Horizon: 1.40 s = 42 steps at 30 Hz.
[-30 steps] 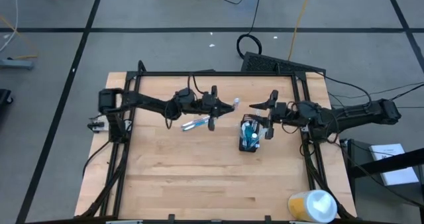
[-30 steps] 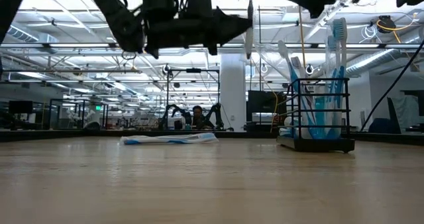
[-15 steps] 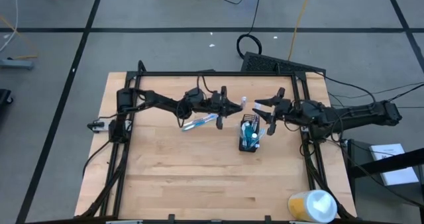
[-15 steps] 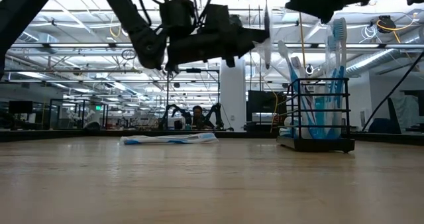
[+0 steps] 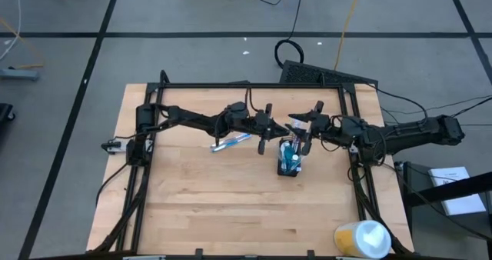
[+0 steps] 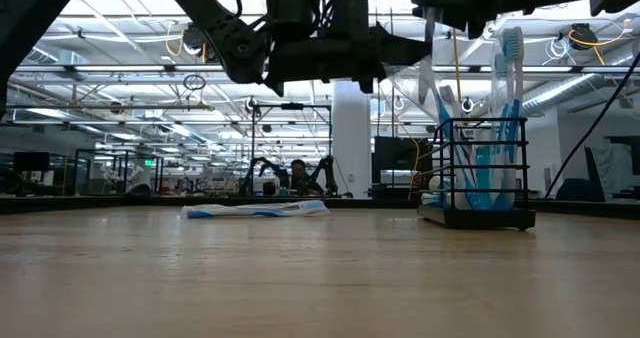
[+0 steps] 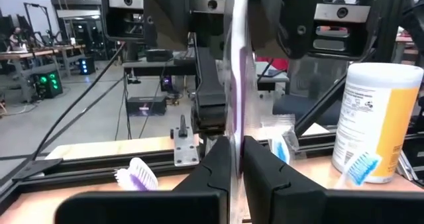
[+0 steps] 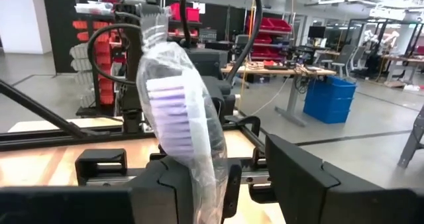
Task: Pick & Place toothbrushing station
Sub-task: Put the purple toothbrush into the top section of the mesh organizer
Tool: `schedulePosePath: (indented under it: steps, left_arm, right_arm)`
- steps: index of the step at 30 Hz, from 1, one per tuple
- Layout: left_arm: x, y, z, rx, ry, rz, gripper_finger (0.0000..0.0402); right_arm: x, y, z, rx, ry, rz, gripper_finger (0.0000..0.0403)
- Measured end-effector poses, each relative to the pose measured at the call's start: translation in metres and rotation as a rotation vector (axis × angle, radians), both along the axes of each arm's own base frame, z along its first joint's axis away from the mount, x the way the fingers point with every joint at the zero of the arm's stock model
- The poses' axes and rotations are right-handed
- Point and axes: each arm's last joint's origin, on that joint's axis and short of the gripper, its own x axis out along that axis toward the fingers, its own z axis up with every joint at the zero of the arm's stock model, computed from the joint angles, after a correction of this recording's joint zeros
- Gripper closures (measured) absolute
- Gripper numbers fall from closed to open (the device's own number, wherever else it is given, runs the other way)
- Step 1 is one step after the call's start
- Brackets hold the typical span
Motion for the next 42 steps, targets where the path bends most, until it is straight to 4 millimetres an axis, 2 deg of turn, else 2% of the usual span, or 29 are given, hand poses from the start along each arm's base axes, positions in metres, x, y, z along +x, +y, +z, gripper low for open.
schedulePosePath:
  steps: [13,21,25,29,31,35,42]
  left_arm:
    - [-0.003,0.011,0.008,-0.023,-0.056,0.008,0.0387]
    - [-0.003,0.007,0.009,-0.023,-0.06,-0.014,0.0387]
    - [-0.002,0.005,0.008,-0.024,-0.054,-0.016,0.0384]
    - [-0.003,0.005,0.009,-0.033,-0.054,-0.011,0.0376]
    - [-0.002,0.005,0.008,-0.057,-0.045,-0.014,0.0367]
    - [-0.003,0.005,0.009,-0.134,0.001,-0.017,0.0337]
    - [-0.008,0.004,0.022,-0.132,0.011,-0.018,0.0264]
  right_arm:
    - [-0.001,0.0,-0.012,0.07,0.107,-0.001,0.0245]
    - [0.0,0.0,-0.012,0.075,0.1,0.0,0.0248]
    - [0.0,0.0,-0.012,0.058,0.107,0.005,0.0285]
    - [0.0,0.001,-0.012,0.025,0.119,0.02,0.0368]
    - [0.0,0.001,-0.012,0.006,0.125,0.033,0.0388]
    - [0.0,0.0,-0.014,-0.005,0.149,0.027,0.039]
    - [-0.001,-0.001,-0.016,-0.006,0.175,0.013,0.039]
